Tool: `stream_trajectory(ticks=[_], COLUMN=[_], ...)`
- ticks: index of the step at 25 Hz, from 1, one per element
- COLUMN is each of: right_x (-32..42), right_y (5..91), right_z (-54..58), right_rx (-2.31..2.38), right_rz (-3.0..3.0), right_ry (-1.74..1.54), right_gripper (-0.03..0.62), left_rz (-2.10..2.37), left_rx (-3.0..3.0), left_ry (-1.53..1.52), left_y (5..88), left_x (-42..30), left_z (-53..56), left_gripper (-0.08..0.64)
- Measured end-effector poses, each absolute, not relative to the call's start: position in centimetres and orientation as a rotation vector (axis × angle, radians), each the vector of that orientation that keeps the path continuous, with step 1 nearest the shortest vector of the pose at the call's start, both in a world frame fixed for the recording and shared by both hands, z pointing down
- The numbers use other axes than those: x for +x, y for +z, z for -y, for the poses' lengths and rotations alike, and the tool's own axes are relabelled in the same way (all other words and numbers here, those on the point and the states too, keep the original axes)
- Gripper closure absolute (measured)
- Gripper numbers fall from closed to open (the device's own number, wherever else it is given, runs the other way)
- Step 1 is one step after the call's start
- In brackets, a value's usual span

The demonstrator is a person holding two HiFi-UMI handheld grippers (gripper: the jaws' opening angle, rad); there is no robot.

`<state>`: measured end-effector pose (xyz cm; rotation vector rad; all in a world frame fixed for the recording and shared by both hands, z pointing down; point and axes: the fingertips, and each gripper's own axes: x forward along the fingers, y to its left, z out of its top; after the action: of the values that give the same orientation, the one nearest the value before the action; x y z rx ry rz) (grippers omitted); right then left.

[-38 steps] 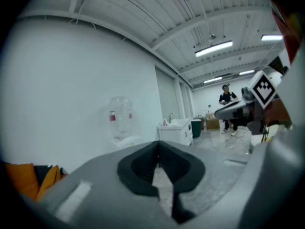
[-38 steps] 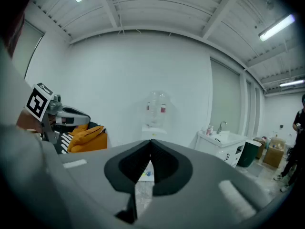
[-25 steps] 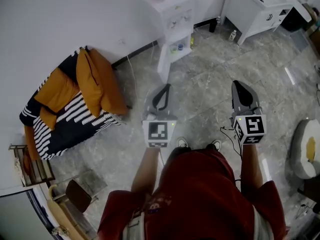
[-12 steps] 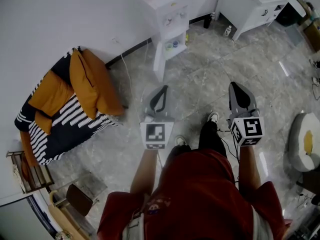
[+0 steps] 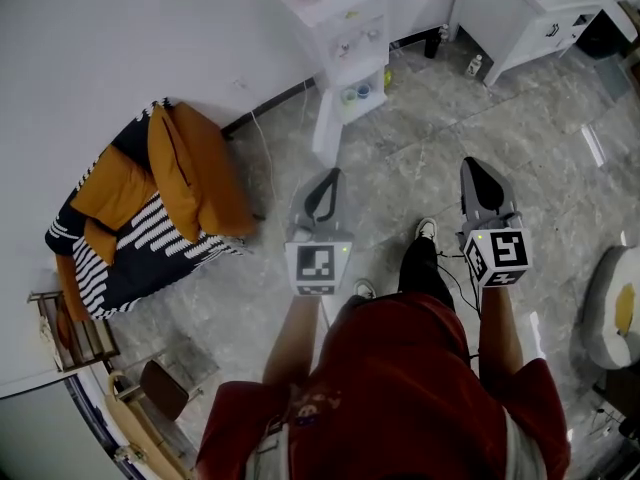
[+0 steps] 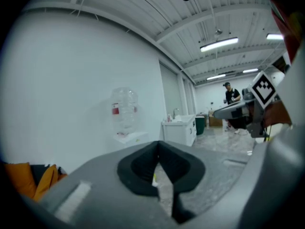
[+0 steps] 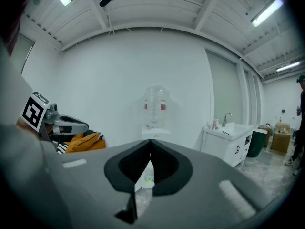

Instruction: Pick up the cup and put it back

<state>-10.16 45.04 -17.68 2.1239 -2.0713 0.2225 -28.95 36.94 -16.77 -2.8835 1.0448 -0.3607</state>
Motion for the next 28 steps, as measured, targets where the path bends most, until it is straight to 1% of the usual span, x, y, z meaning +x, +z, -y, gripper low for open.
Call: stream_trajectory(ticks=[11,18,23,28], right_x=[6.1,15.3,19.4,21.2], right_y=[-17.1,-16.2,-15.8,-14.9], right_z=[-38.4,-36.5,-35.5,-34.5], right_rx=[2.148,2.165,2.164,2.154], right_rz=[2.117,2.136,2.153,2.170], right_ry=[0.295,0.332,0.349,0.374], right_gripper=[0.592,0.592,0.592,0.592], left_rz=[-1.092,-1.133,-1.114,-1.137], left_rx=[-2.849,-2.849,-2.797,-2.795], left_ry=[-0.434,-0.415,-0.465,-0.490], left_y=[-17.5,-17.7,-17.5,-17.0], left_x=[-14.1,-5.2,-1.4,0.2], left_z=[-30.3,-28.2,-27.5,-26.9], left_gripper=[0.561,0.561,0.561,0.561])
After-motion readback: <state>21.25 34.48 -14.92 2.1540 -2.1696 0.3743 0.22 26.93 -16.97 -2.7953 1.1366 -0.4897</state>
